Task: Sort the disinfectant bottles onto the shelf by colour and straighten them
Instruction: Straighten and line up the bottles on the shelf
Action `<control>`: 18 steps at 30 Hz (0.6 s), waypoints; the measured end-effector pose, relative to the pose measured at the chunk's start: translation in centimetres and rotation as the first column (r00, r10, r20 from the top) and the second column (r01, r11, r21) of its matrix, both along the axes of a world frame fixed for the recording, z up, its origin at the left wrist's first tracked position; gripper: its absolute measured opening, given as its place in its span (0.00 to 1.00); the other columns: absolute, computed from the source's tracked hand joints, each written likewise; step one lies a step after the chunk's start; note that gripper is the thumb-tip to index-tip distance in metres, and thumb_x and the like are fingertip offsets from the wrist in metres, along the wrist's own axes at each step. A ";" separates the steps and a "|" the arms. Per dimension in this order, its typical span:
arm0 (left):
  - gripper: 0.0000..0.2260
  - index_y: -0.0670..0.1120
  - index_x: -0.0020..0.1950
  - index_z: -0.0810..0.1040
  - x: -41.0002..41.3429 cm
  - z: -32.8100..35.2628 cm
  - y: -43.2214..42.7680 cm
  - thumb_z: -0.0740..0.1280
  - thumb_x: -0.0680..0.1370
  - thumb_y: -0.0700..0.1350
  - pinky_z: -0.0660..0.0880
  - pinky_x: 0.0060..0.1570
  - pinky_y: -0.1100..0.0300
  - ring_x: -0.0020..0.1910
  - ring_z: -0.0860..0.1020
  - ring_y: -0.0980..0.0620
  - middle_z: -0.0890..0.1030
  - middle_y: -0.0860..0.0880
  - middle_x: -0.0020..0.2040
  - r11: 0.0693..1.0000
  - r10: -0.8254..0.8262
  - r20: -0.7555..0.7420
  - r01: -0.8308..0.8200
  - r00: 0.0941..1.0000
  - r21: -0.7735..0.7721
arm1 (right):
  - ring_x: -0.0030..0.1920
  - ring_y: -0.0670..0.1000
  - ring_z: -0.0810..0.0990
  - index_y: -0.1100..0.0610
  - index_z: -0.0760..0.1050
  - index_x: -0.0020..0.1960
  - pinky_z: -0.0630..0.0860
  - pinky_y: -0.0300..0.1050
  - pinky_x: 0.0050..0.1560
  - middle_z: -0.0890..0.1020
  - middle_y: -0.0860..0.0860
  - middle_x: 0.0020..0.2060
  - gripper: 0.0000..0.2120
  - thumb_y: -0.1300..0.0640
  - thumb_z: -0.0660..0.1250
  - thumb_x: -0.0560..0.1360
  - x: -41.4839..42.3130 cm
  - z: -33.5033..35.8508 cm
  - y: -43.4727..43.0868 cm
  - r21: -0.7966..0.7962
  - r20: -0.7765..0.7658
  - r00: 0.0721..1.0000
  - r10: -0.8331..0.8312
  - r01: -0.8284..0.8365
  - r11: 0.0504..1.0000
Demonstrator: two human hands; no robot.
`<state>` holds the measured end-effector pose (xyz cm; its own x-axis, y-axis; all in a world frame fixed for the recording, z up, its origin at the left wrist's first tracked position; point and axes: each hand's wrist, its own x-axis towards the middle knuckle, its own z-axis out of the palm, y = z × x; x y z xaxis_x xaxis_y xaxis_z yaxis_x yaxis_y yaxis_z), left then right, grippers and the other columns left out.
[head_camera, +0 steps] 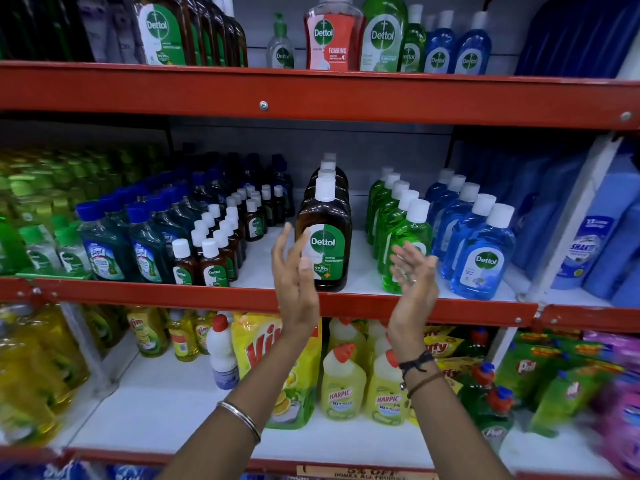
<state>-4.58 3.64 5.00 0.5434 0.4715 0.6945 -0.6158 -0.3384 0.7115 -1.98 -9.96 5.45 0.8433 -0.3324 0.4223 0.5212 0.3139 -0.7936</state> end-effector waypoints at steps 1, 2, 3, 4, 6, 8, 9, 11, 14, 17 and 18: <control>0.23 0.50 0.68 0.72 -0.1 0.1 -1.0 0.50 0.80 0.59 0.58 0.70 0.68 0.74 0.60 0.60 0.64 0.50 0.74 0.998 -0.014 0.039 0.012 0.999 0.056 | 0.56 0.52 0.79 0.56 0.76 0.58 0.75 0.46 0.59 0.81 0.54 0.54 0.28 0.37 0.50 0.74 0.2 -0.1 -1.0 0.023 0.019 0.998 -0.067 0.067 0.997; 0.26 0.48 0.68 0.72 -0.1 0.4 -2.0 0.50 0.80 0.62 0.59 0.71 0.64 0.74 0.61 0.58 0.65 0.51 0.73 0.995 -0.050 0.056 0.045 0.997 0.088 | 0.57 0.52 0.79 0.57 0.76 0.58 0.74 0.46 0.60 0.81 0.55 0.55 0.29 0.38 0.50 0.75 0.5 -0.2 -2.0 0.037 0.022 0.993 -0.114 0.113 0.993; 0.29 0.47 0.68 0.72 0.0 0.6 -3.0 0.49 0.79 0.65 0.59 0.72 0.62 0.74 0.61 0.56 0.65 0.51 0.73 0.991 -0.096 0.058 0.090 0.994 0.099 | 0.59 0.52 0.78 0.59 0.75 0.60 0.73 0.46 0.62 0.80 0.55 0.56 0.30 0.38 0.50 0.75 0.9 -0.3 -3.1 0.040 0.012 0.991 -0.134 0.134 0.990; 0.31 0.48 0.69 0.72 0.2 0.8 -4.1 0.48 0.78 0.67 0.60 0.72 0.60 0.74 0.62 0.56 0.66 0.52 0.73 0.985 -0.147 0.047 0.142 0.988 0.098 | 0.61 0.51 0.77 0.59 0.74 0.62 0.72 0.45 0.64 0.79 0.54 0.59 0.31 0.37 0.50 0.75 1.5 -0.4 -4.0 0.030 -0.008 0.991 -0.130 0.131 0.991; 0.32 0.51 0.70 0.71 0.7 0.9 -6.0 0.48 0.76 0.70 0.62 0.72 0.53 0.73 0.63 0.56 0.68 0.55 0.72 0.968 -0.239 -0.008 0.239 0.971 0.077 | 0.65 0.50 0.73 0.57 0.71 0.67 0.68 0.47 0.68 0.76 0.52 0.64 0.32 0.36 0.48 0.75 2.6 -0.4 -5.6 -0.021 -0.068 0.995 -0.067 0.066 0.998; 0.33 0.57 0.70 0.69 1.3 0.8 -7.8 0.48 0.73 0.74 0.63 0.72 0.47 0.72 0.64 0.60 0.68 0.65 0.70 0.944 -0.326 -0.123 0.331 0.937 0.014 | 0.68 0.50 0.69 0.55 0.67 0.70 0.63 0.53 0.71 0.71 0.52 0.69 0.30 0.38 0.45 0.78 3.6 -0.1 -6.7 -0.068 -0.127 0.991 0.041 -0.050 0.996; 0.33 0.61 0.69 0.67 1.5 0.6 -8.5 0.47 0.71 0.75 0.63 0.72 0.46 0.71 0.64 0.62 0.67 0.68 0.69 0.933 -0.358 -0.182 0.359 0.916 -0.031 | 0.70 0.51 0.67 0.54 0.66 0.71 0.61 0.55 0.72 0.69 0.52 0.70 0.29 0.39 0.44 0.79 4.0 0.1 -7.2 -0.081 -0.160 0.982 0.103 -0.117 0.990; 0.32 0.65 0.69 0.65 2.1 0.2 -9.7 0.47 0.69 0.77 0.61 0.73 0.44 0.72 0.64 0.61 0.66 0.64 0.71 0.925 -0.380 -0.252 0.370 0.890 -0.089 | 0.70 0.53 0.66 0.52 0.66 0.71 0.60 0.55 0.71 0.68 0.51 0.71 0.31 0.37 0.41 0.78 4.6 0.6 -7.9 -0.095 -0.237 0.948 0.211 -0.238 0.966; 0.31 0.66 0.70 0.64 2.8 0.0 -10.7 0.47 0.71 0.76 0.60 0.73 0.43 0.72 0.64 0.58 0.65 0.56 0.74 0.930 -0.366 -0.283 0.351 0.886 -0.104 | 0.66 0.54 0.71 0.50 0.70 0.68 0.67 0.53 0.64 0.72 0.54 0.68 0.36 0.29 0.43 0.73 4.5 1.3 -8.5 -0.063 -0.309 0.901 0.305 -0.339 0.939; 0.34 0.65 0.71 0.63 3.2 0.5 -10.7 0.47 0.69 0.77 0.61 0.73 0.45 0.73 0.65 0.57 0.65 0.55 0.75 0.928 -0.371 -0.301 0.346 0.878 -0.135 | 0.65 0.54 0.73 0.50 0.73 0.66 0.71 0.53 0.62 0.74 0.55 0.66 0.40 0.27 0.47 0.66 3.9 1.7 -8.8 -0.059 -0.320 0.879 0.352 -0.390 0.919; 0.35 0.63 0.72 0.62 3.2 0.6 -10.7 0.47 0.70 0.77 0.61 0.73 0.45 0.73 0.65 0.55 0.65 0.53 0.75 0.926 -0.377 -0.305 0.348 0.875 -0.147 | 0.65 0.54 0.73 0.50 0.73 0.66 0.71 0.53 0.62 0.75 0.55 0.65 0.41 0.27 0.48 0.65 3.8 1.8 -8.9 -0.049 -0.321 0.874 0.365 -0.400 0.915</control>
<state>-1.34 -7.05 5.64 0.8738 0.2477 0.4185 -0.4159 -0.0653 0.9071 1.85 -18.89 7.20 0.9865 0.0758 0.1453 0.1112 0.3414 -0.9333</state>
